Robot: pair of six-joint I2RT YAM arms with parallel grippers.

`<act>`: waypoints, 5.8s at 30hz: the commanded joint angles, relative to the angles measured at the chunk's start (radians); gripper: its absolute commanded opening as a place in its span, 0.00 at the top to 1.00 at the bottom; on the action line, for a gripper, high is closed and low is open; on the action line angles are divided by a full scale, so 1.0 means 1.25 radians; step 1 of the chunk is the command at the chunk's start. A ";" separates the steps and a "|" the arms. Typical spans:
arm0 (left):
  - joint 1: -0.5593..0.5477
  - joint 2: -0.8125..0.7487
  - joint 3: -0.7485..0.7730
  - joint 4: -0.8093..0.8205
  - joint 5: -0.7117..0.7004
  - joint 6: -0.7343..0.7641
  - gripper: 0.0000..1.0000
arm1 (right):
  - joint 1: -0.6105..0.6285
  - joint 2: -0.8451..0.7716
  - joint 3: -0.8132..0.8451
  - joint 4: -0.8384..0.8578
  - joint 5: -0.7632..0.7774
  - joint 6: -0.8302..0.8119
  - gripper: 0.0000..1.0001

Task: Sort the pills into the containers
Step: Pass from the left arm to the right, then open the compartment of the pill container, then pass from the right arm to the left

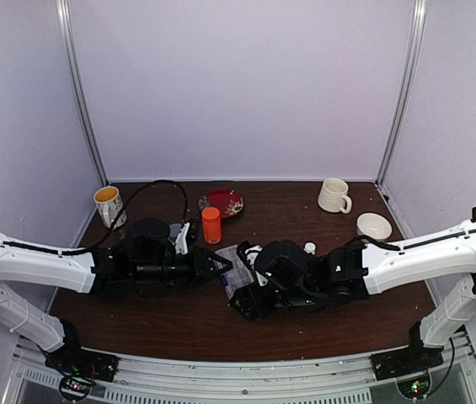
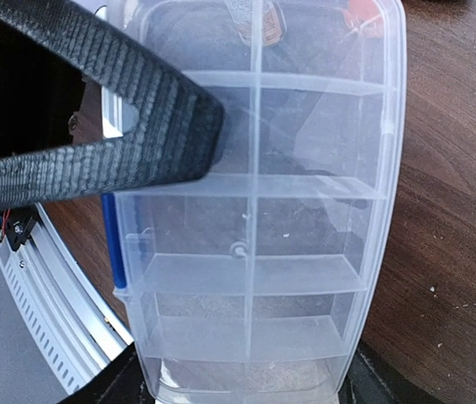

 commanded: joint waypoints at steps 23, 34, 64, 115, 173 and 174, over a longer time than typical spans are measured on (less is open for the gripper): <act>-0.004 -0.094 -0.089 0.064 0.046 0.008 0.37 | -0.017 -0.049 -0.096 0.185 -0.062 0.043 0.41; -0.033 -0.019 -0.069 0.138 0.075 -0.001 0.54 | -0.019 -0.038 -0.080 0.162 -0.053 0.053 0.43; -0.035 -0.016 -0.033 0.023 0.018 -0.025 0.87 | -0.006 0.047 0.053 -0.095 0.173 0.024 0.47; -0.031 -0.112 -0.082 0.028 -0.067 -0.009 0.28 | -0.090 -0.009 -0.068 0.025 -0.024 -0.029 0.44; 0.015 0.002 -0.121 0.638 0.174 0.166 0.07 | -0.135 -0.238 -0.259 0.510 -0.574 0.109 0.46; 0.016 0.004 -0.122 0.638 0.170 0.163 0.06 | -0.136 -0.238 -0.260 0.511 -0.575 0.108 0.46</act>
